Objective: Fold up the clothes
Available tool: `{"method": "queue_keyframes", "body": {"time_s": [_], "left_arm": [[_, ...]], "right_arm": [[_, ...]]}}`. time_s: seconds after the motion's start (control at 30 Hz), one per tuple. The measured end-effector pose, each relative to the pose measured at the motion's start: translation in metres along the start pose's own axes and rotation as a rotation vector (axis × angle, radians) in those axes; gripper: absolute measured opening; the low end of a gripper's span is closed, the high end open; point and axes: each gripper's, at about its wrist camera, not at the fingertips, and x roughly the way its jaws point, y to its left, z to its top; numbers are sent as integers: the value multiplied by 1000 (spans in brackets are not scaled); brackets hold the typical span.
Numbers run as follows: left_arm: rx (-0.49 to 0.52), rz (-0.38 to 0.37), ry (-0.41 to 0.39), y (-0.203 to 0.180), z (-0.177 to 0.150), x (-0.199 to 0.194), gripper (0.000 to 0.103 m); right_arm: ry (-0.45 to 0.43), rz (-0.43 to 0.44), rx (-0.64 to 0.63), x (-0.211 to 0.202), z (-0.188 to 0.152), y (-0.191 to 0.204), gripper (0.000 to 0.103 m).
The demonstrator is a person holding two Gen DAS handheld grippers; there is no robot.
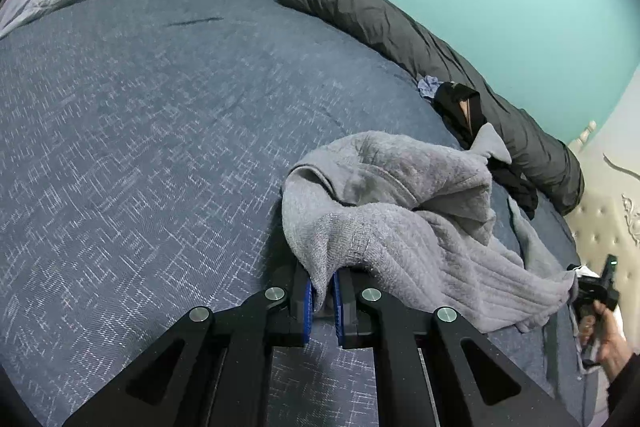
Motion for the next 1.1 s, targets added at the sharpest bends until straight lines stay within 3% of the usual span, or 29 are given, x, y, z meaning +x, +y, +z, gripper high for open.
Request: {"method": "queue_keyframes", "body": {"time_s": [0.13,0.33,0.5,0.6,0.7,0.83,0.97,1.1], "left_arm": [[-13,-4,-44,2,8,-15,8],[-40,-13,-109,12,21,-43,8],[-78,-9,-150,30,26,-67,8],[-108,4,-147,43,24,-73,8],[-126,31,-140,56,20,-74,8],[-189,58,-100,76,13,-63,8],[-235,70,-42,90,5,-47,8],[-202,84,-34,86,6,-43,8]], "right_arm": [[-63,-20,-46,-62,9,9,4],[-88,-104,-97,-150,24,21,4],[-11,-144,-120,-192,21,29,5],[75,-191,-130,-186,9,27,5],[161,-211,-103,-152,-8,20,6],[207,-232,-115,-99,-31,19,6],[124,-192,-119,-67,-33,25,14],[43,-172,-189,-67,-27,29,18]]}}
